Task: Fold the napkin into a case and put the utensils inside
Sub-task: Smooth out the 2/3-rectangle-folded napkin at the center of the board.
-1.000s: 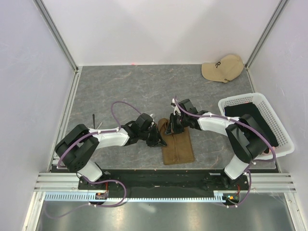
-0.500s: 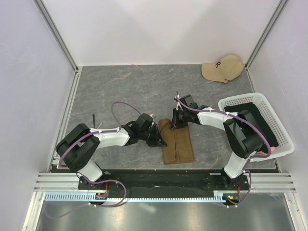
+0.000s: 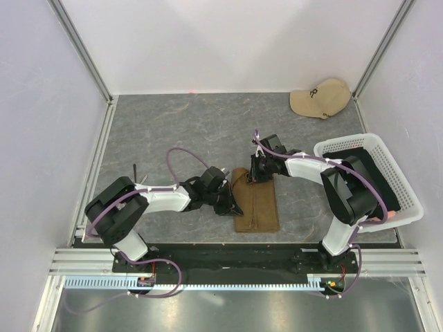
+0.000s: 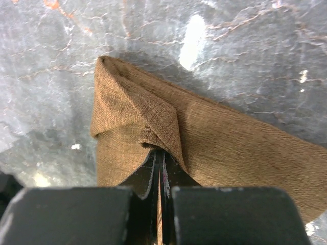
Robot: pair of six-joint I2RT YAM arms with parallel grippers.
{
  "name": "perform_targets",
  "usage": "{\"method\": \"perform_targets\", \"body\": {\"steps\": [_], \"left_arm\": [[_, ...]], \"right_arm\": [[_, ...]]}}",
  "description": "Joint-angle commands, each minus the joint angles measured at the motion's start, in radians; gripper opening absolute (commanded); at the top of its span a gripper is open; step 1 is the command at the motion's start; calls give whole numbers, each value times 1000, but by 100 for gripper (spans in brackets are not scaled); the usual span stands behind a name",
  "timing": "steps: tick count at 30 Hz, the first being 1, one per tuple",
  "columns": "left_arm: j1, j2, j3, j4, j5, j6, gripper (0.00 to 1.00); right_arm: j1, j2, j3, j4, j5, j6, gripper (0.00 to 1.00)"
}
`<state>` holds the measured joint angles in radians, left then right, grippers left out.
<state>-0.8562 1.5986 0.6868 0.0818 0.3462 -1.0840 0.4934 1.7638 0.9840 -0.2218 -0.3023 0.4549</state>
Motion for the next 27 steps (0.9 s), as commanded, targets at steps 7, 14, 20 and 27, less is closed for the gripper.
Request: {"method": "perform_targets", "body": {"steps": [7,14,20,27], "left_arm": [[-12,46,40,29,-9,-39,6],[-18,38,42,29,-7,-42,6],[-20,37,39,24,-10,-44,6],[-27,41,37,12,-35,-34,6]], "right_arm": [[36,-96,10,10,-35,42,0],[42,-40,59,1,-5,24,0],[25,13,102,-24,58,-22,0],[-30,42,116,-36,100,-73,0]]}}
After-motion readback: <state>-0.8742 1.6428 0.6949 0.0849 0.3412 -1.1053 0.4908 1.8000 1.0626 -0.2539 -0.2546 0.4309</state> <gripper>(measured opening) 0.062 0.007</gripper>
